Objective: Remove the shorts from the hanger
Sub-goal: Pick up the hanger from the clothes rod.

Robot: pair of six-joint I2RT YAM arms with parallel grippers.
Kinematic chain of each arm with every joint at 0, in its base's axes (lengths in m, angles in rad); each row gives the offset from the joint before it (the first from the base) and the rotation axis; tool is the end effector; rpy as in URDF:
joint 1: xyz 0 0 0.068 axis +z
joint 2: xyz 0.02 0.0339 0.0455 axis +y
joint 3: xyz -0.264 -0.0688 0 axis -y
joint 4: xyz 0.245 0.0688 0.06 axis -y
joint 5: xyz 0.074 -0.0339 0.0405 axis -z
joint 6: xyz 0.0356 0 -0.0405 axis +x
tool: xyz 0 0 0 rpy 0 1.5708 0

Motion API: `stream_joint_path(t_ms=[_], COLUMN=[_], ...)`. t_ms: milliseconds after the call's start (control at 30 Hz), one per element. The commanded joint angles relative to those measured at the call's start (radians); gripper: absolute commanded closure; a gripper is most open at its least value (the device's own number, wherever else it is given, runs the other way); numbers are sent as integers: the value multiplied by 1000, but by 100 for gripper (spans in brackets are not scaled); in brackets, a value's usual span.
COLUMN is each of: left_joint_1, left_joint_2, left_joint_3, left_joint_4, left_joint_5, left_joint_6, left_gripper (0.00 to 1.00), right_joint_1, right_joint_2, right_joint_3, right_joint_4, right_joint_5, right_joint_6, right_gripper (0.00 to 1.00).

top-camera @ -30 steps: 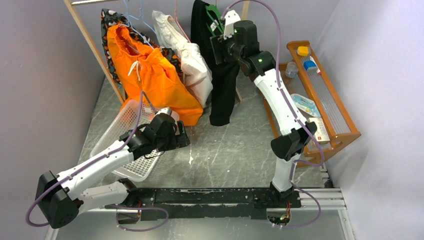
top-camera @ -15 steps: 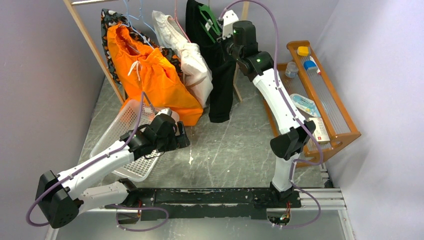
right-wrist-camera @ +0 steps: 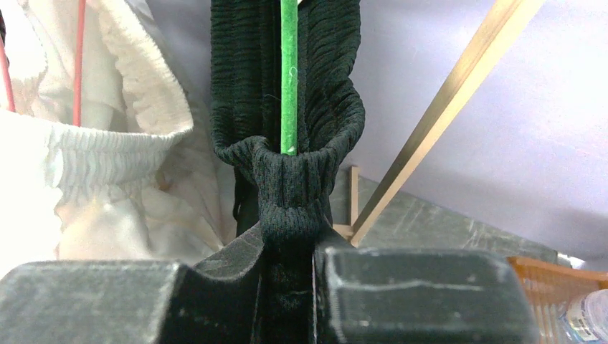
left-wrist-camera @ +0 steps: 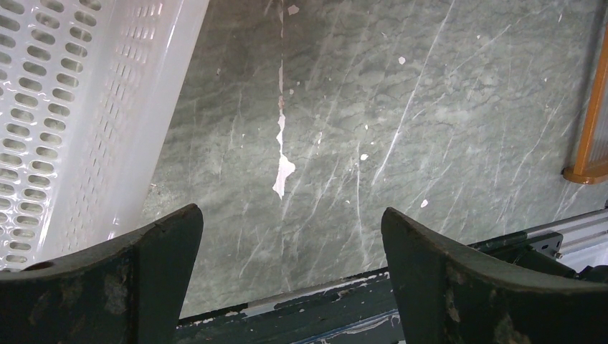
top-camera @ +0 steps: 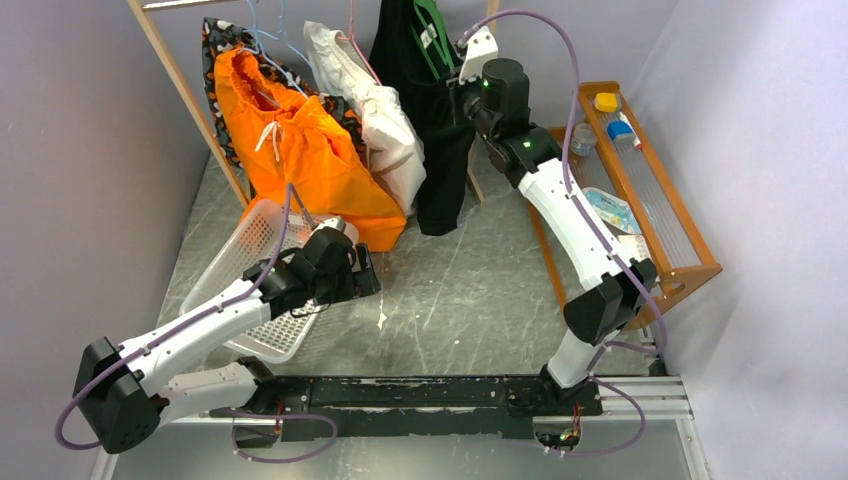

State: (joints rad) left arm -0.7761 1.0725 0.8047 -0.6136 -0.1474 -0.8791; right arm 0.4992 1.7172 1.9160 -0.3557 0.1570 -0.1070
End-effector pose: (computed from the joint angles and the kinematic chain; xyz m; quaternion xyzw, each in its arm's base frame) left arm 0.1574 -0.1472 0.2542 -0.0732 0.9361 -0.2012 0.2791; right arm 0.3492 0.1840 0.4648 -0.1776 0.7387 0.0677 0.6467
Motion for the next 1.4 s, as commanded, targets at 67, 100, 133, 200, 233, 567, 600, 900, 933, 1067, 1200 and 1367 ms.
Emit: stream_joint_path(t_ms=[67, 100, 133, 200, 233, 567, 600, 900, 933, 1067, 1200, 1367], left_joint_1=[-2, -2, -2, -2, -2, -2, -3, -2, -3, -3, -2, -2], left_joint_2=[-6, -10, -13, -24, -27, -73, -74, -98, -102, -123, -148, -198], left_joint_3=[12, 10, 6, 5, 7, 19, 25, 15, 14, 0, 7, 32], left_joint_4=[14, 14, 17, 24, 22, 29, 26, 66, 73, 121, 159, 198], left_joint_5=[12, 11, 11, 12, 11, 3, 4, 49, 55, 101, 129, 161], left_joint_6=[0, -1, -1, 0, 0, 1, 2, 3, -1, -18, -30, -41], left_gripper=[2, 2, 2, 2, 2, 1, 1, 1, 1, 1, 1, 0], right_joint_1=[-2, -1, -1, -1, -2, -1, -1, -2, -2, -1, -2, -2], right_joint_2=[-78, -93, -105, -128, -145, -431, -474, -814, -843, -925, -970, -944], right_joint_3=[-45, -69, -86, -105, -118, -379, -421, -695, -716, -757, -756, -704], right_joint_4=[232, 241, 243, 223, 214, 28, 8, -285, -338, -459, -528, -650], right_joint_5=[36, 36, 40, 63, 75, 88, 92, 38, 16, -135, -313, -501], right_joint_6=[53, 53, 50, 44, 42, 102, 116, 327, 348, 423, 422, 333], right_gripper=[100, 100, 100, 100, 100, 100, 100, 100, 100, 100, 100, 100])
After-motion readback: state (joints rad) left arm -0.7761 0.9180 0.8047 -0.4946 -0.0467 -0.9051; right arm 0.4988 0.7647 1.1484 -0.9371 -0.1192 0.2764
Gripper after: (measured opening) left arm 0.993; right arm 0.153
